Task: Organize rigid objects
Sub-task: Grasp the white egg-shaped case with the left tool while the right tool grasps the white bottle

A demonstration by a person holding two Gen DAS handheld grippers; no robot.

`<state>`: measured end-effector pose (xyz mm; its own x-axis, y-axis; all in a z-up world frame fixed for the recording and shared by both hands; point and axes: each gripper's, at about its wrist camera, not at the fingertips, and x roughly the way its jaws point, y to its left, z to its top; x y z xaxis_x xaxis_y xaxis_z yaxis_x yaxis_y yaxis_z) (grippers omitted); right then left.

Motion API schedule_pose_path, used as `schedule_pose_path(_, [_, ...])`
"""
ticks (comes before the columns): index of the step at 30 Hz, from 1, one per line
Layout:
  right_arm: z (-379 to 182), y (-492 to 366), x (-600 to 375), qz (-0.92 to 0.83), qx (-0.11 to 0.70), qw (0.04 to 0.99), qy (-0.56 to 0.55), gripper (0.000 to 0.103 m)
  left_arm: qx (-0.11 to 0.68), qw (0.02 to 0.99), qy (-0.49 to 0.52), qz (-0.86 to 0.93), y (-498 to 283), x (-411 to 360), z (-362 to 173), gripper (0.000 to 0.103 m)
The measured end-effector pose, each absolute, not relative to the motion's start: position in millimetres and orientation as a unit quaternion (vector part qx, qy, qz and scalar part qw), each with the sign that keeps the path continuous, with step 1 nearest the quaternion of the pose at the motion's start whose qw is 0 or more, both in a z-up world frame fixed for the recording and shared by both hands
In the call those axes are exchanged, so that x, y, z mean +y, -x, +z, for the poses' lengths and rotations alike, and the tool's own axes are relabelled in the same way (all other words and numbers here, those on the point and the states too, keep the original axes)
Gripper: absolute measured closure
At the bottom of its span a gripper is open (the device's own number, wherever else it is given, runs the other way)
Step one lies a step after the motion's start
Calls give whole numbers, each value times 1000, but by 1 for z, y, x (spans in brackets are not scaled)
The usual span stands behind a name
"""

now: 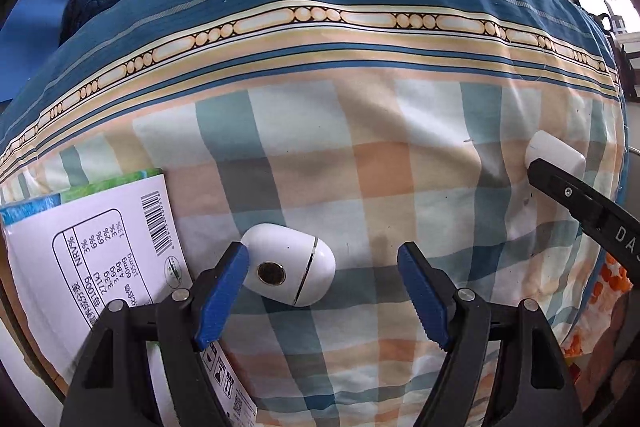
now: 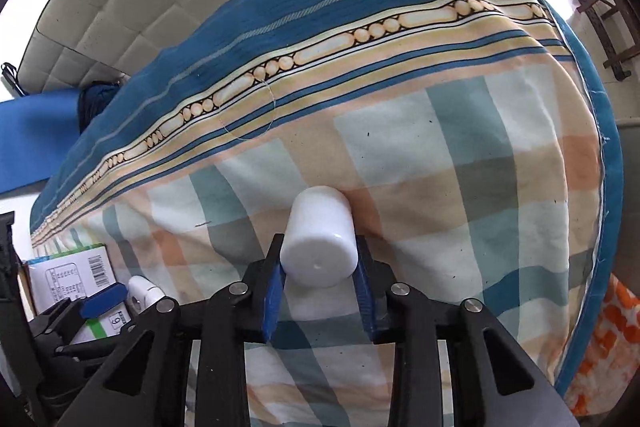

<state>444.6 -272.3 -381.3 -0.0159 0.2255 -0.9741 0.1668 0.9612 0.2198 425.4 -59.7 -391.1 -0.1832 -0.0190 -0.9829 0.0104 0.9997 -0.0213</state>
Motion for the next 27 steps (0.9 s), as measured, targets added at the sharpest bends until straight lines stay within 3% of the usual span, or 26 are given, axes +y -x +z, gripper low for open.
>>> schedule_pose_path(8, [-382, -446, -273, 42, 719, 682, -125, 70, 778, 622, -89, -10, -417, -84, -408, 28])
schedule_pose_path(10, [-381, -446, -272, 44, 719, 683, -122, 70, 781, 617, -99, -9, -413, -85, -414, 40])
schedule_pose_path(12, [-380, -446, -273, 46, 719, 684, -116, 70, 786, 614, -69, -19, -410, -83, -416, 59])
schedule_pose_path(22, [-375, -441, -286, 43, 719, 685, -113, 70, 775, 631, -16, -21, -402, -92, -416, 59])
schedule_pose_path(27, [-371, -434, -290, 43, 720, 683, -112, 70, 783, 622, 8, -13, -403, -89, -418, 47])
